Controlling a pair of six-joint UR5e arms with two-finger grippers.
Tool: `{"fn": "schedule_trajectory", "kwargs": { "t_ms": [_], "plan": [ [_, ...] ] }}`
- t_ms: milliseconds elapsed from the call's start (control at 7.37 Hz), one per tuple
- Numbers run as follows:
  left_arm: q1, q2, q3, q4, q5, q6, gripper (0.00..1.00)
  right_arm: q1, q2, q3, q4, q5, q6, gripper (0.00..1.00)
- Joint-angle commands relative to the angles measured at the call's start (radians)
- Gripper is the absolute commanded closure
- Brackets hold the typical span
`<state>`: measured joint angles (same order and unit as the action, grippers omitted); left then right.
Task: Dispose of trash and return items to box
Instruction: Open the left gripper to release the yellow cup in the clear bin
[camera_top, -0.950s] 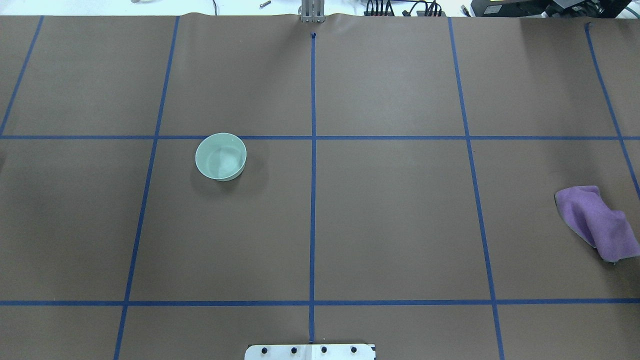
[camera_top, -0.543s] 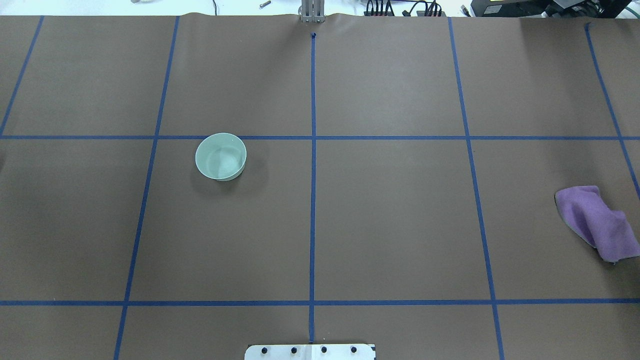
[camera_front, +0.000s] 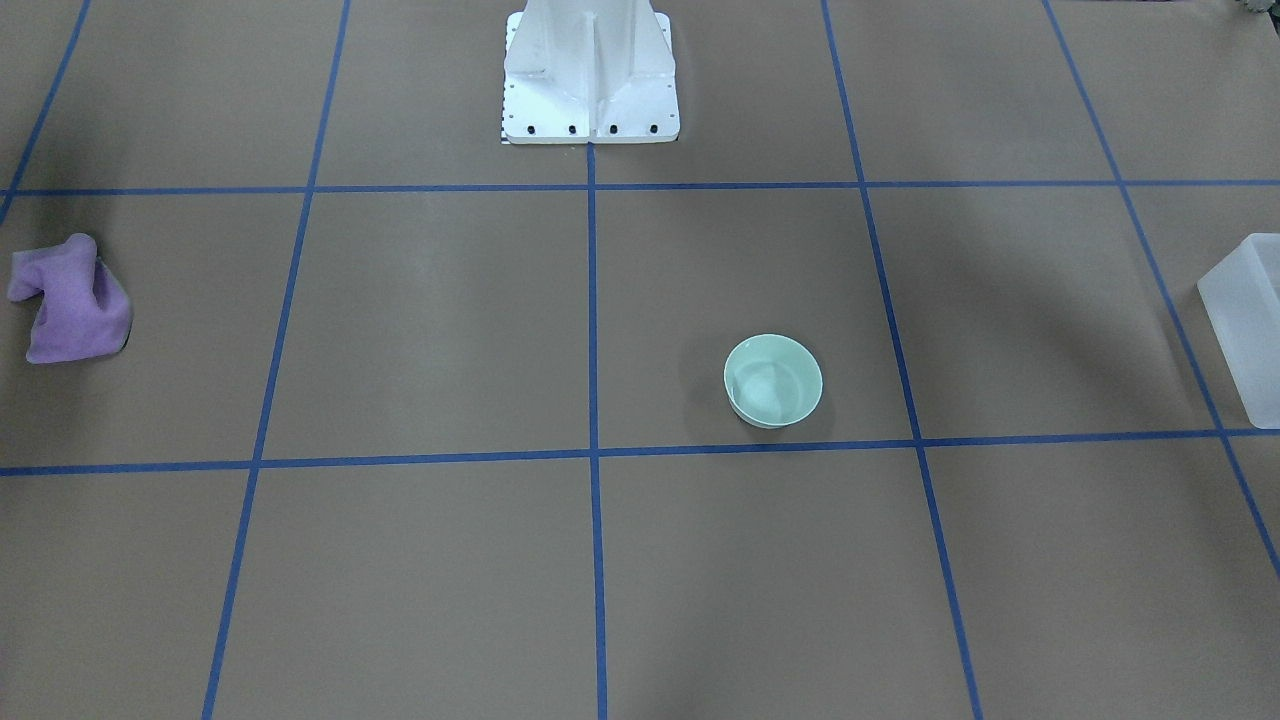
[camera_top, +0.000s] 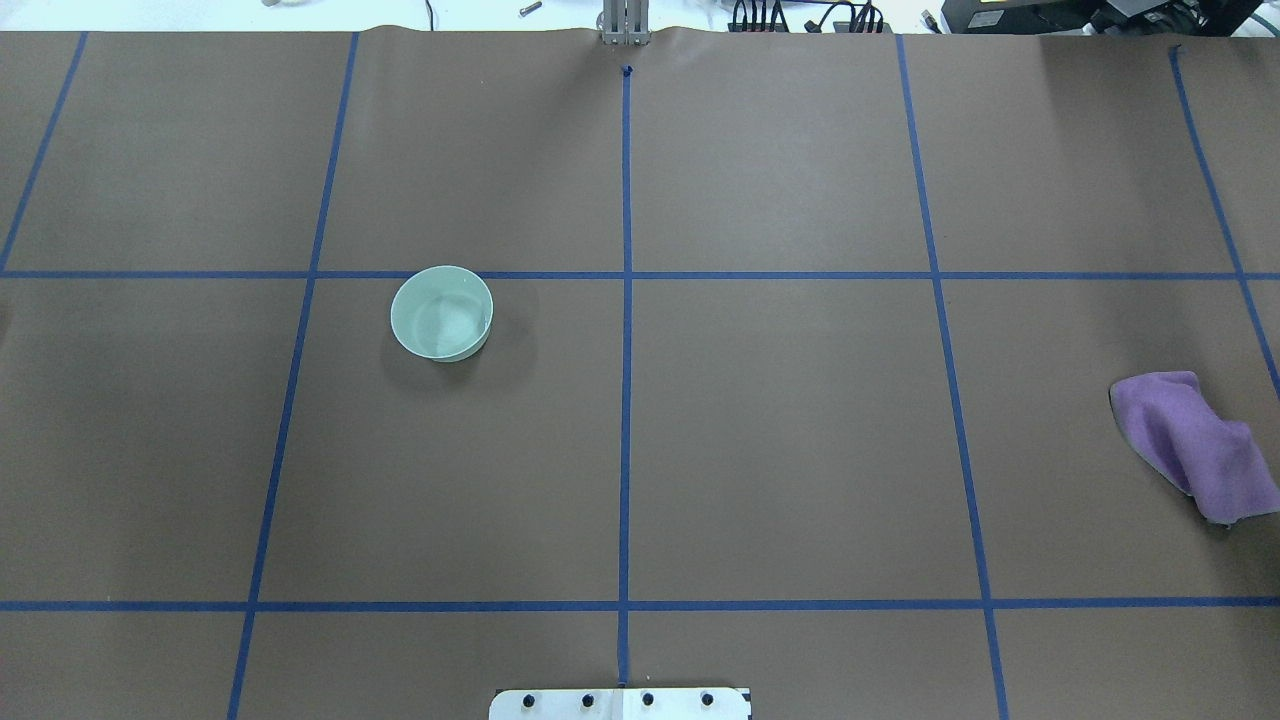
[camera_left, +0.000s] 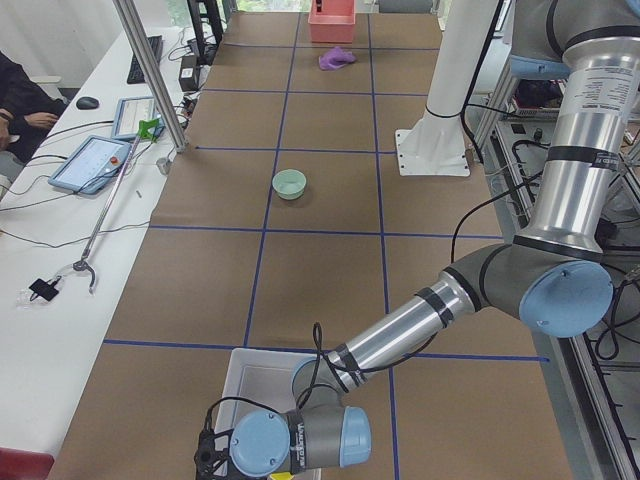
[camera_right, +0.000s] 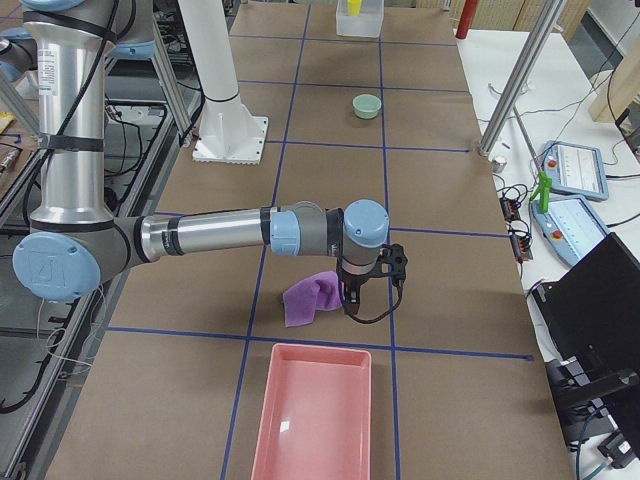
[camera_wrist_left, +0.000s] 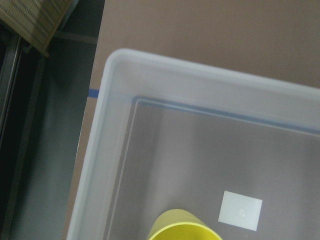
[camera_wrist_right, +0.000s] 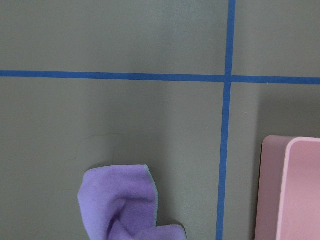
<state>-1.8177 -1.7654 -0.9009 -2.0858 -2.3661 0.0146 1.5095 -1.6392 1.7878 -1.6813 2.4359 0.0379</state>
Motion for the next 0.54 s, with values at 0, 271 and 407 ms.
{"fn": "schedule_trajectory", "kwargs": {
  "t_ms": [0,271,407],
  "plan": [
    [-0.002,-0.019,-0.334,0.352,-0.002,-0.057,0.01,0.000,0.001,-0.001,0.000,0.000,0.000,0.00],
    [0.096,0.012,-0.609,0.457,-0.048,-0.314,0.01,-0.003,0.005,-0.002,0.000,0.002,0.002,0.00],
    [0.195,0.018,-0.707,0.452,-0.064,-0.475,0.01,-0.003,0.004,-0.002,0.000,0.005,0.002,0.00]
  ]
}}
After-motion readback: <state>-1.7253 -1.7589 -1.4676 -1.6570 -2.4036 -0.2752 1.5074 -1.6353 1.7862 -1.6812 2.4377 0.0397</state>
